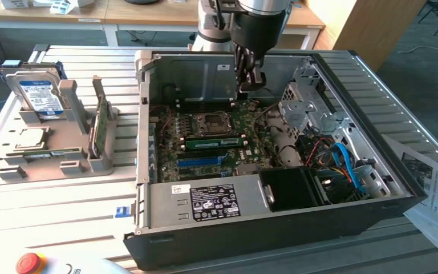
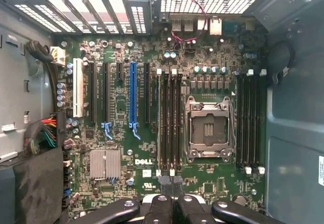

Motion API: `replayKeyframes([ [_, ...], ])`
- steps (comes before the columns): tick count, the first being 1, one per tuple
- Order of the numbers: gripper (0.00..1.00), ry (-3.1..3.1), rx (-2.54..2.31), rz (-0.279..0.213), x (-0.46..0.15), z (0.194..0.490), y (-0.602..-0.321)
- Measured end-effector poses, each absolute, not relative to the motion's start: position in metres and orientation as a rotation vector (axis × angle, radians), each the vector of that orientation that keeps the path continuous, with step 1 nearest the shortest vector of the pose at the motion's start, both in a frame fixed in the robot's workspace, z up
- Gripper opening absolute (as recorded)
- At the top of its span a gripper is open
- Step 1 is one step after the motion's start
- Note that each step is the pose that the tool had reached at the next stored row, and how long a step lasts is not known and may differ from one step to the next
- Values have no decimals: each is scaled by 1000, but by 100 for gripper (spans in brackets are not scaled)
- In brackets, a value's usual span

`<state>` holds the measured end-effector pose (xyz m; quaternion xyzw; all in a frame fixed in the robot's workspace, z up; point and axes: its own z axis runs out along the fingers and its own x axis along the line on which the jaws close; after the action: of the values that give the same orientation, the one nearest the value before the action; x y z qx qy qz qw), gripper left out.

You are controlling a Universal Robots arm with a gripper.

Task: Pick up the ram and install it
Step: 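Press down the ram until it locks into place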

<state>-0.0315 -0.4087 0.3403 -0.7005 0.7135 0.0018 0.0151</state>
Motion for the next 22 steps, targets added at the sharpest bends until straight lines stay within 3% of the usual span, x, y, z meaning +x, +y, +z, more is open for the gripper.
replayKeyframes([
  [22,10,2220,-2180,5,-31,320,-409],
])
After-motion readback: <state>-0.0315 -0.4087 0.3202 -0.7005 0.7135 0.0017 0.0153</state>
